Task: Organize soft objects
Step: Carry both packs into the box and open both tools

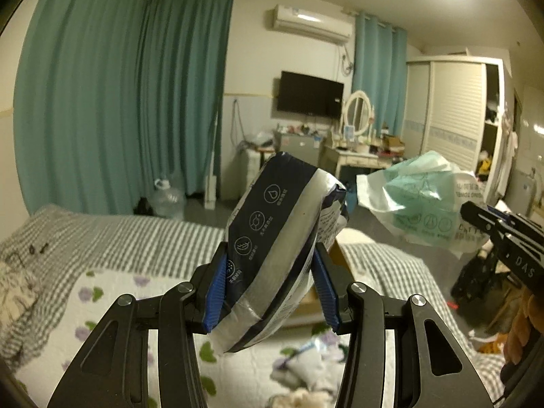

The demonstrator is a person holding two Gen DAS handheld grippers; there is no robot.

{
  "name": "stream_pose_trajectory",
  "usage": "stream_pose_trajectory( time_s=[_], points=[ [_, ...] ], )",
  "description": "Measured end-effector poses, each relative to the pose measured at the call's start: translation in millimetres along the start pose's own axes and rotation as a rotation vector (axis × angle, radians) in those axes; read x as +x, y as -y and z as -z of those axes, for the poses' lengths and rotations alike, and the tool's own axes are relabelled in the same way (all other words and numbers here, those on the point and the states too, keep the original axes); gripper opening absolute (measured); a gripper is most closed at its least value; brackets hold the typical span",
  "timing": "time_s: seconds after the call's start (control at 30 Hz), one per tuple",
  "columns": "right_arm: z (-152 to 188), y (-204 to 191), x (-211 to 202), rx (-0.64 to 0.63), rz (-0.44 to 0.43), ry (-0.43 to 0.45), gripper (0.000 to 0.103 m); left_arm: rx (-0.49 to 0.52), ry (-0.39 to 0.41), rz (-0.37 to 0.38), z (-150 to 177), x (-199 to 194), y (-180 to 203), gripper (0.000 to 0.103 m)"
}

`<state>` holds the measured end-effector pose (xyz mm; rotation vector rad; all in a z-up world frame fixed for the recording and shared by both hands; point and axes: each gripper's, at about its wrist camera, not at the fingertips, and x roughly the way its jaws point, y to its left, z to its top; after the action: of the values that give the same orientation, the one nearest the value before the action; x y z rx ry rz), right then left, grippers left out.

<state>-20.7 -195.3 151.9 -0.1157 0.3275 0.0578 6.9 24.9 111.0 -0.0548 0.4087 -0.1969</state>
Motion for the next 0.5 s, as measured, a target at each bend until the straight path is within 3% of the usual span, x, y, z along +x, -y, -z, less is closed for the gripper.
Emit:
stream_pose_trajectory(
  time_s=[0.2, 0.37, 0.5],
  points=[
    [-4.4, -5.3, 48.0, -0.08, 0.009, -0.075, 0.018, 0.005, -0.035, -0.014, -10.0, 49.0, 0.1, 0.046],
    [8.6, -9.4, 91.2, -0.145, 0.028, -0.14, 0.018, -0.018, -0.106, -0.002, -6.4, 99.2, -0.5, 0.046],
    [25.7, -4.9, 138.4, -0.155, -0.006, -0.213, 0.018, -0.026, -0.166, 0.011, 0.9, 136.9, -1.0, 0.047]
  ],
)
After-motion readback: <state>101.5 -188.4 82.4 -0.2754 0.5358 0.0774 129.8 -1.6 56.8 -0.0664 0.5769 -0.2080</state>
